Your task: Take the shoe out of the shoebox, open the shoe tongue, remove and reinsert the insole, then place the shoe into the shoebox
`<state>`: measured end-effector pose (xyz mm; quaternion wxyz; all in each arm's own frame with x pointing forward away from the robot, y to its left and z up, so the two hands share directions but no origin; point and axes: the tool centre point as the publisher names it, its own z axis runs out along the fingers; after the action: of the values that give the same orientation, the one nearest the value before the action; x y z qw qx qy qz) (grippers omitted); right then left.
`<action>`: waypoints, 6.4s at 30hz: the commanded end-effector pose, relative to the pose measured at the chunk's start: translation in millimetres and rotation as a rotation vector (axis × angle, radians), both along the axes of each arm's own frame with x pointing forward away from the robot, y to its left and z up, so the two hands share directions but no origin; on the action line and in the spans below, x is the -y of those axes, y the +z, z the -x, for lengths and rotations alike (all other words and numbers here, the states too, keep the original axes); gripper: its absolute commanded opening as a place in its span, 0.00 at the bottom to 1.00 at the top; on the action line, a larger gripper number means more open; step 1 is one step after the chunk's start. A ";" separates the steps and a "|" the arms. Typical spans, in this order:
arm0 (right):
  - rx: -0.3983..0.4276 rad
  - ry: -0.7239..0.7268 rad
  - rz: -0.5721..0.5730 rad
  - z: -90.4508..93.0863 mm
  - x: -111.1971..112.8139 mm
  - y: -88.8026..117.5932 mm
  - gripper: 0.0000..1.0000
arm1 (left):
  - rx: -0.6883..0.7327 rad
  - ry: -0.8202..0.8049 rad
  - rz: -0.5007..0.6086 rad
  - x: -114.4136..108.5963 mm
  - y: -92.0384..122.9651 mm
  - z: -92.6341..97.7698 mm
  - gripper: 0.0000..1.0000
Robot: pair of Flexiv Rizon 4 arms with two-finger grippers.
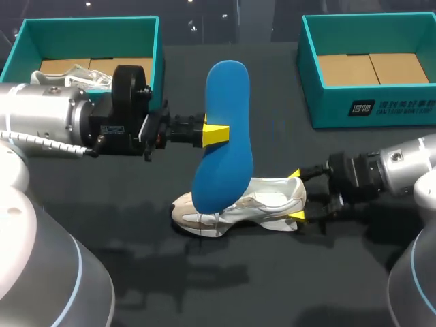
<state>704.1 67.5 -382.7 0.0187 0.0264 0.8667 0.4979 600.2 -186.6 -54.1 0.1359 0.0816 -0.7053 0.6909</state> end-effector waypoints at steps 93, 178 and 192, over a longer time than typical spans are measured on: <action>-0.013 0.057 0.974 -35.9 -50.4 50.0 1.00 | 0.000 0.003 0.003 0.3 -0.8 1.3 0.00; -0.553 -0.856 0.832 -3.6 -43.8 66.2 0.00 | 0.000 0.003 0.003 0.3 -0.8 1.3 0.00; -0.644 -1.115 0.714 3.5 -36.0 66.9 0.00 | 0.000 0.003 0.003 0.3 -0.8 1.3 0.00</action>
<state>707.0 104.9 -314.5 0.0044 0.5336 0.8438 0.0573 599.8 -186.2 -53.9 0.1355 0.0820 -0.7049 0.6914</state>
